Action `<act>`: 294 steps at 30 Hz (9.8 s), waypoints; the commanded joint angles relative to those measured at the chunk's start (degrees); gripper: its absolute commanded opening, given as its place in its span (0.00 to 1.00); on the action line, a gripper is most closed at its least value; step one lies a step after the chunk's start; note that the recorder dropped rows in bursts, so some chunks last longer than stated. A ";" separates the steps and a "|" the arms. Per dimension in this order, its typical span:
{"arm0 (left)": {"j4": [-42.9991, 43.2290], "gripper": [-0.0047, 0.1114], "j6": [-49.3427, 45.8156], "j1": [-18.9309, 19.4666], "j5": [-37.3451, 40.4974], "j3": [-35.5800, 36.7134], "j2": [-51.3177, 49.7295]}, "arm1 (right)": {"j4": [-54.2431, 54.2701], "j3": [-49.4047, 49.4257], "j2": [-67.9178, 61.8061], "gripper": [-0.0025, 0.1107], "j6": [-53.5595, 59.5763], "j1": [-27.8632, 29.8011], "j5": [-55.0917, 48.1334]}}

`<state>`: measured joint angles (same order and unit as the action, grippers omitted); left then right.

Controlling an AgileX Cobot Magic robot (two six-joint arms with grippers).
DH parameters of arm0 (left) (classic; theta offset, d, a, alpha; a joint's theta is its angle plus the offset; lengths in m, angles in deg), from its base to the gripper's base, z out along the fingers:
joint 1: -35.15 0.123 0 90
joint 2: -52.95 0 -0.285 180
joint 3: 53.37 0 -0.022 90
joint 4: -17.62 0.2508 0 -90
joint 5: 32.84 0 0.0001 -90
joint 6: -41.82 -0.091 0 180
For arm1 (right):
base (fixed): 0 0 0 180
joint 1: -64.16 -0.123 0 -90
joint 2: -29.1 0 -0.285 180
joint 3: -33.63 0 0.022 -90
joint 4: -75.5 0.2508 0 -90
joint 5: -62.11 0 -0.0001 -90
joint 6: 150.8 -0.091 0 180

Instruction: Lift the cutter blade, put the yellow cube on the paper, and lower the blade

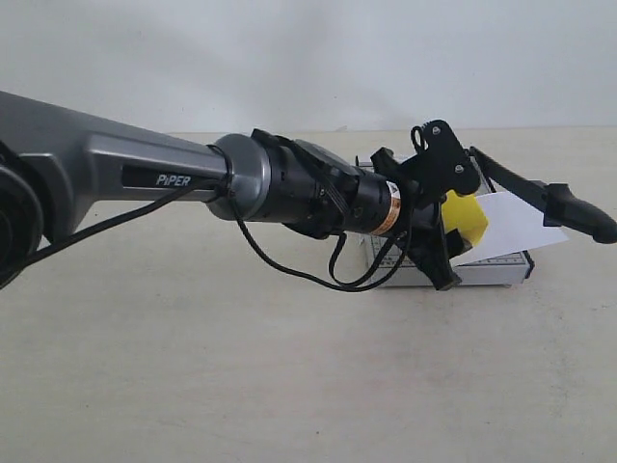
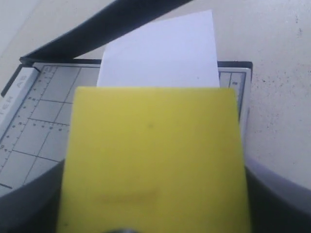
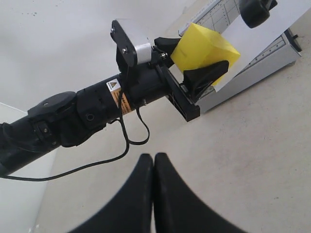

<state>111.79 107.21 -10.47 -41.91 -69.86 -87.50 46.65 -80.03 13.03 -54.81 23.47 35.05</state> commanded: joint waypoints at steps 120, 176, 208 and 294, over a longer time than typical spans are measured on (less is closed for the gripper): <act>-5.06 0.71 10.54 1.08 4.65 44.51 69.45 | -3.06 0.14 0.23 0.02 1.06 0.16 0.28; -4.84 0.71 16.30 1.08 -0.55 93.71 132.66 | -7.66 0.14 0.23 0.02 0.58 0.16 0.39; -19.45 0.71 16.30 1.08 7.18 93.71 132.66 | -7.66 0.14 0.23 0.02 0.58 0.16 0.39; 1.20 0.08 20.64 39.76 11.91 93.71 132.66 | 26.62 -36.62 -68.37 0.38 80.90 33.27 -2.93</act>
<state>112.84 128.81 29.23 -30.34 23.51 44.99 73.84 -116.36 -55.28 25.79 56.21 31.49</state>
